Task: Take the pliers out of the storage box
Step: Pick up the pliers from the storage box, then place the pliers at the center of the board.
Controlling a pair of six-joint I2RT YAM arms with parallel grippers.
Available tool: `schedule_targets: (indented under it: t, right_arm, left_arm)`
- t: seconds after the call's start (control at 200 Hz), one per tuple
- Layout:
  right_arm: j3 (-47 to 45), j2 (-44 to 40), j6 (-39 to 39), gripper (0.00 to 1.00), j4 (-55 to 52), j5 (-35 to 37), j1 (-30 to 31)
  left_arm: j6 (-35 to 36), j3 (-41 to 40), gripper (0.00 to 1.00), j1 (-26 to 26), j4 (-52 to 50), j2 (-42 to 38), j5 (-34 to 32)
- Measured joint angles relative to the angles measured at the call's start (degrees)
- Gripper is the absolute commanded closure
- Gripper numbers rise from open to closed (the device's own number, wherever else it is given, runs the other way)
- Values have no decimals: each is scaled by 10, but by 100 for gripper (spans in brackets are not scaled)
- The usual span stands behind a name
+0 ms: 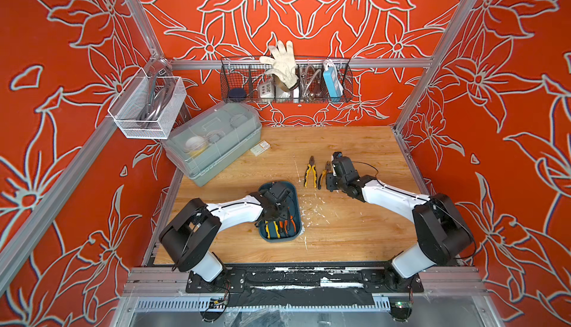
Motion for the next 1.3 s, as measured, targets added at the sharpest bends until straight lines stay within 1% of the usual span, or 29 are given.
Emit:
schedule_targets:
  t: [0.07,0.18,0.42,0.555,0.671,0.756,0.866,0.996,1.156,1.301]
  right_arm:
    - [0,0,0,59,0,0,0]
    - [0,0,0,59,0,-1,0]
    - [0,0,0,60,0,-6,0]
    - [0,0,0,60,0,-6,0]
    - [0,0,1,60,0,-6,0]
    - [0,0,2,60,0,-6,0]
    - [0,0,7,59,0,-17,0]
    - [-4,-5,17,59,14,-74,0]
    - [-24,-16,39,55,73,-198,1]
    - [-36,-22,59,49,121,-286,8]
  left_arm:
    - [4,10,94,0,3,10,3]
    - [3,17,99,0,2,16,4]
    - [2,17,100,-1,-25,-3,2]
    - [4,20,100,-1,-53,-44,-6]
    - [3,30,100,-1,-49,-86,-18]
    - [1,31,100,-1,-24,-119,-27]
    - [7,7,100,-1,49,-154,-36]
    - [24,-54,100,-1,129,-178,-41]
    - [42,-103,100,-1,141,-205,-48]
    - [53,-110,100,-1,155,-213,-70]
